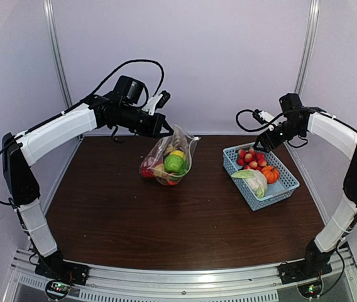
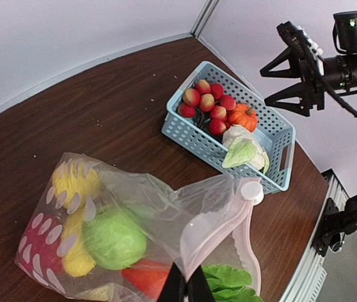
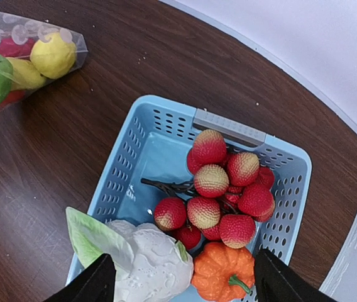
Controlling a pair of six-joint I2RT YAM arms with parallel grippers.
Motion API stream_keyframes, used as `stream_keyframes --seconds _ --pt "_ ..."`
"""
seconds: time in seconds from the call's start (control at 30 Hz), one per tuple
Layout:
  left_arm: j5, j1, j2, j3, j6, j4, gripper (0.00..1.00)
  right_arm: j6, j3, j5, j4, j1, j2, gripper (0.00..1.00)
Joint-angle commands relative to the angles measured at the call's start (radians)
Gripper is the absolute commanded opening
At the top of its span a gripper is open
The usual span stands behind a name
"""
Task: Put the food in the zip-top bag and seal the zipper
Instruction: Place the fake fruit in the zipper food storage bag, then pick up the fake fruit from the bin.
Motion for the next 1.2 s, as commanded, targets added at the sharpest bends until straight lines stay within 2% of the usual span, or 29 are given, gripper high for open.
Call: stream_keyframes --seconds 0.0,0.33,0.6,0.83,1.17 --pt "0.047 0.001 0.008 -0.007 -0.02 0.059 0.0 -0.035 -0.033 0.11 -0.017 -0.008 0.051 0.76" --pt "0.055 0.001 0.005 -0.024 -0.023 0.057 0.0 -0.036 -0.002 0.112 -0.058 -0.018 0.162 0.77" --pt "0.056 0.001 0.007 -0.03 -0.026 0.057 0.0 0.023 0.083 0.196 -0.019 -0.021 0.268 0.78" --pt "0.055 0.001 0.002 -0.035 -0.025 0.057 0.0 0.05 0.146 0.211 -0.029 -0.026 0.361 0.72" --pt "0.049 0.001 0.0 -0.03 -0.022 0.054 0.0 0.057 0.147 0.169 -0.06 -0.042 0.392 0.67"
